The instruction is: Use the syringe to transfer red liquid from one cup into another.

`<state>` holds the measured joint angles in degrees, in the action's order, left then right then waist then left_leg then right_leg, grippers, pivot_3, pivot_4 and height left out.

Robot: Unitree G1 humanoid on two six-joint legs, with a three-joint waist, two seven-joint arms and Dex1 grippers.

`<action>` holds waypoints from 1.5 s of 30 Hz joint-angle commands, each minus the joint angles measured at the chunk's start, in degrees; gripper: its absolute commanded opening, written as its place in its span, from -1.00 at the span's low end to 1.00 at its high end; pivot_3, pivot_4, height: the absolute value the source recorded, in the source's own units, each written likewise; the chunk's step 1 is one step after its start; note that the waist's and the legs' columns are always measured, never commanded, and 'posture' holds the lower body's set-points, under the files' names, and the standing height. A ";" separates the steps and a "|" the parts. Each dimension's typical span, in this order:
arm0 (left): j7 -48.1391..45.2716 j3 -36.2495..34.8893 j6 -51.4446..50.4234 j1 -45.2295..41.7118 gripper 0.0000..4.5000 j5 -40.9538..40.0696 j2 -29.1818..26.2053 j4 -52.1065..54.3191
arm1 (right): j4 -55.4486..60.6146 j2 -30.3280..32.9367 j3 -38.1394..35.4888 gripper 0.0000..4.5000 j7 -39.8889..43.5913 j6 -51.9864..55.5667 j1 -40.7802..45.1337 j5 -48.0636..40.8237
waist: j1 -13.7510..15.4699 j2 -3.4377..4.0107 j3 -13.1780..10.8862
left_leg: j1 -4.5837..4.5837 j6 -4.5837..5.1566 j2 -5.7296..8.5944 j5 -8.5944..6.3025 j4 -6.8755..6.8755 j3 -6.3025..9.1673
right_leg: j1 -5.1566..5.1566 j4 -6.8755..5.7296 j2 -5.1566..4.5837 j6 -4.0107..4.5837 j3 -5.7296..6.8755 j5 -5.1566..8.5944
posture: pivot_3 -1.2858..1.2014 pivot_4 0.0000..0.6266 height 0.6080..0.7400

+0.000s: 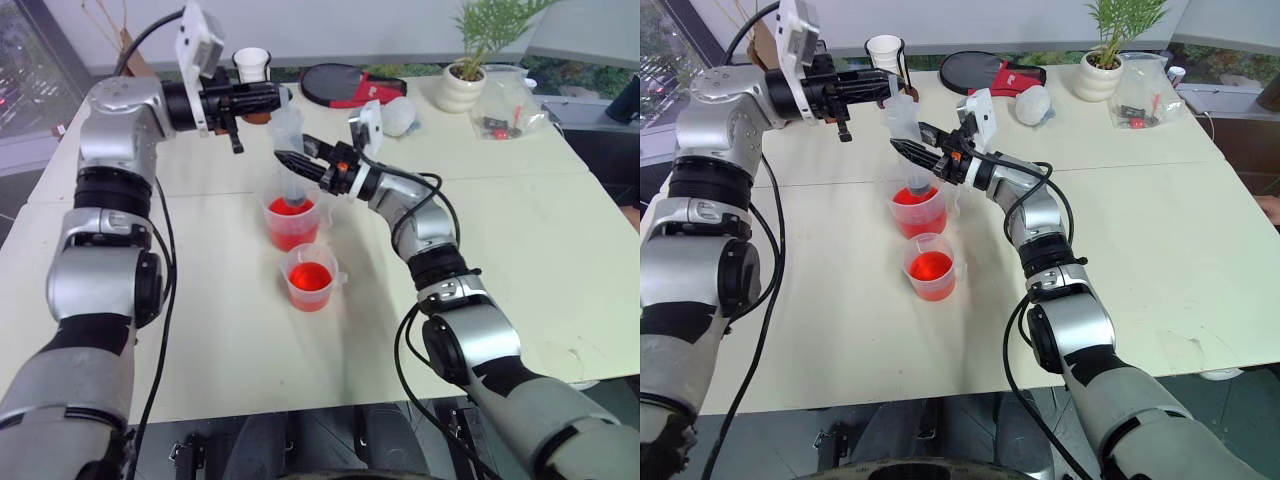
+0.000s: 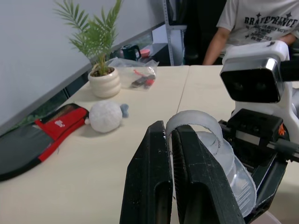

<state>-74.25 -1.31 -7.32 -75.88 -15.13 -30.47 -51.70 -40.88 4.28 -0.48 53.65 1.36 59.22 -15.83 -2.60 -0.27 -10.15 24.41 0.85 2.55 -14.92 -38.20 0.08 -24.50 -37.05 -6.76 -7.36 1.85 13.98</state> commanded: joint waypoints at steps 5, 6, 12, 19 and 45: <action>4.99 -5.59 2.23 -8.66 -0.98 -1.98 -2.44 -1.73 | 0.34 -2.64 4.06 -0.39 3.07 -0.77 -2.09 1.68 | 0.01 0.00 0.00 | 0.00 0.00 0.00 0.00 0.00 0.00 | 0.00 0.00 0.00 0.00 0.00 0.00 | 0.03 -0.52 1.00; 4.94 -5.54 2.35 -8.83 -0.98 -1.93 -2.48 -2.02 | 0.41 -2.65 4.08 -0.39 3.02 -0.75 -2.20 1.68 | 0.00 0.00 0.00 | 0.00 0.00 0.01 0.00 0.00 0.00 | 0.00 0.00 0.00 0.00 0.00 0.00 | 0.03 -0.52 1.00; 4.26 -5.34 2.25 -8.48 -0.98 -1.99 -2.56 -2.40 | 0.61 -2.59 3.83 -0.39 2.51 -0.74 -2.35 1.61 | -0.02 0.00 0.00 | 0.00 0.00 0.01 0.00 0.00 -0.01 | 0.00 -0.01 0.00 0.00 0.00 0.00 | 0.03 -0.52 1.00; 3.03 -4.91 1.23 -7.49 -0.85 -1.54 -3.30 -2.07 | 0.79 -2.55 2.80 -0.39 1.68 -0.60 -1.49 0.98 | -0.05 0.00 0.00 | 0.00 0.00 0.01 0.00 0.00 -0.01 | 0.00 0.00 0.00 0.00 -0.01 0.00 | 0.03 -0.52 1.00; 11.71 -18.72 -36.56 37.59 0.55 -19.96 -16.37 49.23 | 49.99 9.53 -12.02 -0.39 -19.71 39.53 -2.83 -28.93 | 0.64 -0.04 0.02 | 0.03 -0.03 0.01 0.00 0.05 0.24 | -0.02 -0.06 -0.06 0.02 -0.12 0.00 | 0.03 -0.52 1.00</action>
<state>-63.72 -18.55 -43.84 -37.34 -33.26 -46.60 -5.07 1.19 13.65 -11.92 37.47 35.39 58.36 -39.73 -1.96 -0.31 -10.12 24.44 0.82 2.56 -14.91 -38.17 0.32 -24.52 -37.10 -6.82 -7.34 1.73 13.99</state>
